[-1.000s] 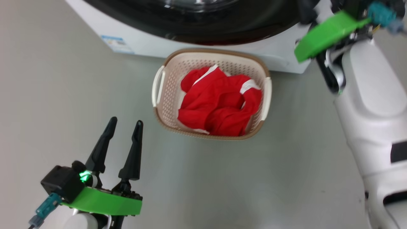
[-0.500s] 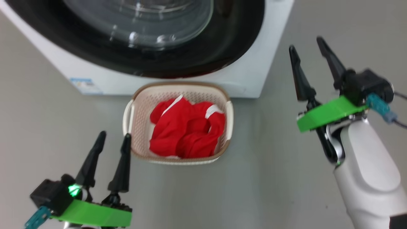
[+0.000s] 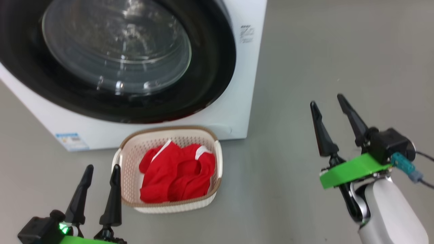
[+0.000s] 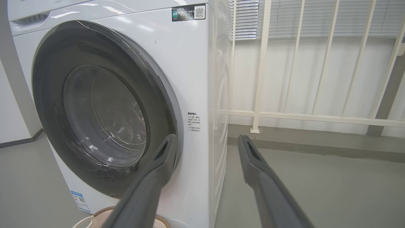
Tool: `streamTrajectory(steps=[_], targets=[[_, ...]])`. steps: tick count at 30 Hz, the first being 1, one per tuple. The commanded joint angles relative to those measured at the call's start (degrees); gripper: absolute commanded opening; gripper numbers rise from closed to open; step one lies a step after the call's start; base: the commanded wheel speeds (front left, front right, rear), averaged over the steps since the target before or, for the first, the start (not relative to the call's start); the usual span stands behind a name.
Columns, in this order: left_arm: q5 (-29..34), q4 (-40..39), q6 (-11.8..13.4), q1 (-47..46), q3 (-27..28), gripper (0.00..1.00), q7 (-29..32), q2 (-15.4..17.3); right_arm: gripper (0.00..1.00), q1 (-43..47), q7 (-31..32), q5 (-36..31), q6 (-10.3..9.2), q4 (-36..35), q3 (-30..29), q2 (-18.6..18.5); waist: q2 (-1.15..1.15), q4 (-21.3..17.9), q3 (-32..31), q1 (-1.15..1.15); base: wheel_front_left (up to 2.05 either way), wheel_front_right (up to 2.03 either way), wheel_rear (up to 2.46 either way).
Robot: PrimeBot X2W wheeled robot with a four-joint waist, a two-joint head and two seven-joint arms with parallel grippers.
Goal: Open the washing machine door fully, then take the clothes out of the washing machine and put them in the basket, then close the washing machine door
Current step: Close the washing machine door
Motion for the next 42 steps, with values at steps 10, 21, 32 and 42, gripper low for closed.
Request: streamTrajectory(steps=[10, 21, 32, 42], targets=[[3.0, -2.4, -0.3, 2.6, 3.1, 1.0, -0.7, -0.1, 1.0, 10.0, -0.3, -2.4, -0.06, -6.8, -0.2, 0.4, 0.0, -3.1, -6.9, 0.0, 0.0, 0.0, 0.0], [4.4, -2.4, -0.3, 4.7, 5.1, 1.0, -0.7, -0.6, 1.0, 15.9, -0.3, -1.7, -0.06, -10.2, -2.1, 0.4, 0.0, -3.7, -8.7, 0.0, 0.0, 0.0, 0.0], [5.8, -1.6, -0.3, 6.2, 5.6, 1.0, -0.7, -1.7, 1.0, 17.4, -0.3, -2.0, -0.06, -11.3, -1.8, 0.4, 0.0, -4.3, -9.7, 0.0, 0.0, 0.0, 0.0], [5.7, -1.0, -0.3, 6.8, 5.9, 1.0, -0.7, -2.1, 1.0, 17.7, -0.3, -1.7, -0.06, -10.9, -1.1, 0.4, 0.0, -4.3, -10.1, 0.0, 0.0, 0.0, 0.0]])
